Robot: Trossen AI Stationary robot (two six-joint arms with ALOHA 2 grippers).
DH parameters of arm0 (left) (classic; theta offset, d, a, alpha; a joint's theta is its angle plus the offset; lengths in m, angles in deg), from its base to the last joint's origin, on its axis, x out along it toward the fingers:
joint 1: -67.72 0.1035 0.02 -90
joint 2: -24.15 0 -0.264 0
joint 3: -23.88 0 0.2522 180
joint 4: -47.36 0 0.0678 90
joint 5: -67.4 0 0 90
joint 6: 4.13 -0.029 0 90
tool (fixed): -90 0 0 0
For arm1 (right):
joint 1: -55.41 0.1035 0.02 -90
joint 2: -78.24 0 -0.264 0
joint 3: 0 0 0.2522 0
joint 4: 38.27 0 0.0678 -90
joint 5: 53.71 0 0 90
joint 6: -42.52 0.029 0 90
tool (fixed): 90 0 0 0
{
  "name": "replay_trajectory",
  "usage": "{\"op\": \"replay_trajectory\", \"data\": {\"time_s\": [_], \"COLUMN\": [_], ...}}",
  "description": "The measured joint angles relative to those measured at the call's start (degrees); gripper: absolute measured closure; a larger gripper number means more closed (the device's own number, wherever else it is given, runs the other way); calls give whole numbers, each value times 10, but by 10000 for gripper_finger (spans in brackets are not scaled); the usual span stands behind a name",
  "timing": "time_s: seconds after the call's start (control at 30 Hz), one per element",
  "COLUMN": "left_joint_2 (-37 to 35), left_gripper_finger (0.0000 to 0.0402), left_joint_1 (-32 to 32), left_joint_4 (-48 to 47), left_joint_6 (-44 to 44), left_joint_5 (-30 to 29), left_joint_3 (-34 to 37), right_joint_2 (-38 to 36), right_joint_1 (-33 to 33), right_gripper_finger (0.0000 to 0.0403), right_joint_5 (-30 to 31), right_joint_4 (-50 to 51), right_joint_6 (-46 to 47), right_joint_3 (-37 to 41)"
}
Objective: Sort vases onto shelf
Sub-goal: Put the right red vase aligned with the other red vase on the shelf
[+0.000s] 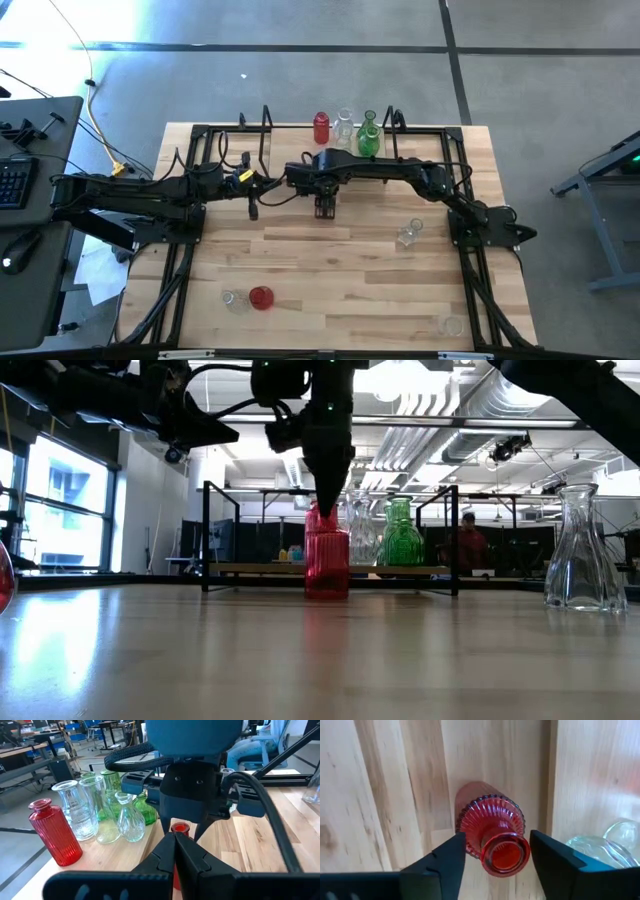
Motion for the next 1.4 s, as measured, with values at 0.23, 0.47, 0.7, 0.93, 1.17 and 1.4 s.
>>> {"op": "replay_trajectory", "data": {"time_s": [0.23,0.47,0.7,0.93,1.17,1.4], "left_joint_2": [0,0,0,-3,-3,-3], "left_gripper_finger": [401,401,401,401,401,401], "left_joint_1": [0,0,0,0,0,0], "left_joint_4": [-2,-6,-16,-33,-31,-29], "left_joint_6": [0,0,0,0,1,0], "left_joint_5": [0,0,0,0,0,-3], "left_joint_3": [0,0,0,0,0,0], "right_joint_2": [-29,-94,-129,-250,-362,-363], "right_joint_1": [14,49,111,143,165,162], "right_gripper_finger": [190,191,238,376,370,320], "right_joint_5": [9,83,157,157,186,300], "right_joint_4": [31,83,12,-272,-642,-754], "right_joint_6": [10,116,147,208,263,356], "right_joint_3": [-29,-25,51,362,636,727]}}
